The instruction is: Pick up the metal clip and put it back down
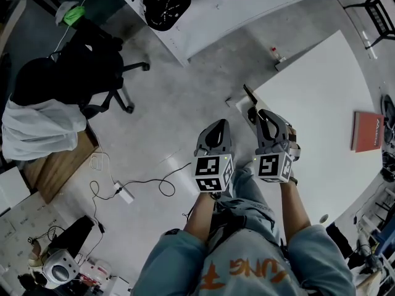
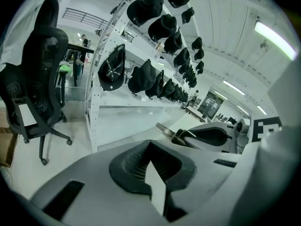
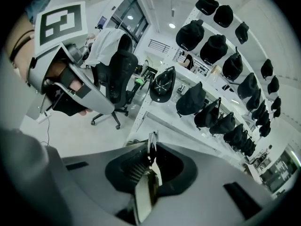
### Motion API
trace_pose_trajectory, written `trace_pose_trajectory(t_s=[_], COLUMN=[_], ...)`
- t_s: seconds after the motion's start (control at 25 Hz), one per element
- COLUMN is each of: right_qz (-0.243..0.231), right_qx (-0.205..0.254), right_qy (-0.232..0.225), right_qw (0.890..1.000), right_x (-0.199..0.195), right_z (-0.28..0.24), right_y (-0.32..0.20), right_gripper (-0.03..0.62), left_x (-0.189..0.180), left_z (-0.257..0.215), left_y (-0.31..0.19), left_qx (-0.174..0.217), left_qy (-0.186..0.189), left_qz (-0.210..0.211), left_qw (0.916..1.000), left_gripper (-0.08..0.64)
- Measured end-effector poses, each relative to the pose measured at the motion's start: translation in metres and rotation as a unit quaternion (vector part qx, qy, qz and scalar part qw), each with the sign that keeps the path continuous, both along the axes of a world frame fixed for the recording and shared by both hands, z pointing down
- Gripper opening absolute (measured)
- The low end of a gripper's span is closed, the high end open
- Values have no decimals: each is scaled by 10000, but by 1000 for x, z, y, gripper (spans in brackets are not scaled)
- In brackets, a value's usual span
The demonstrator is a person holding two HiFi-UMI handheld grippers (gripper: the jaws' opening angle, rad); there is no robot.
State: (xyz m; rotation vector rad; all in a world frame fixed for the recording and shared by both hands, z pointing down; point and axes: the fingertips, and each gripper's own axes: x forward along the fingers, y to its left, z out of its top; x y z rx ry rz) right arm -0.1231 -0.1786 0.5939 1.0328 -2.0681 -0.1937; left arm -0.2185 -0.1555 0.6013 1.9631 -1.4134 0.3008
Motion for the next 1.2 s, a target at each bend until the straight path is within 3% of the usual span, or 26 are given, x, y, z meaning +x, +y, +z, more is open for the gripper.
trace_pose_trajectory(t_s=[0.28,0.64,0.92,1.2], right_qz=[111,495,1035,1639], right_qx=[-434,-847,-640,-313], right_qy=[-531,-1523,-2191,-2573], right_qw=[9976,9834,9681,9518], right_x=[-5,2,32,87], right_z=[7,-3,-28,-53], right_y=[11,28,27,30], right_gripper=[78,120,120,115], left_x=[-2,14,39,87], left_z=[-3,-21,-40,-66], left_y=[-7,-18,-23,-23], left_qx=[24,203,441,726], left_qy=[49,69,36,31], left_qz=[22,189,400,835], left_qw=[10000,9996,9982,9939], left_gripper=[9,9,9,9])
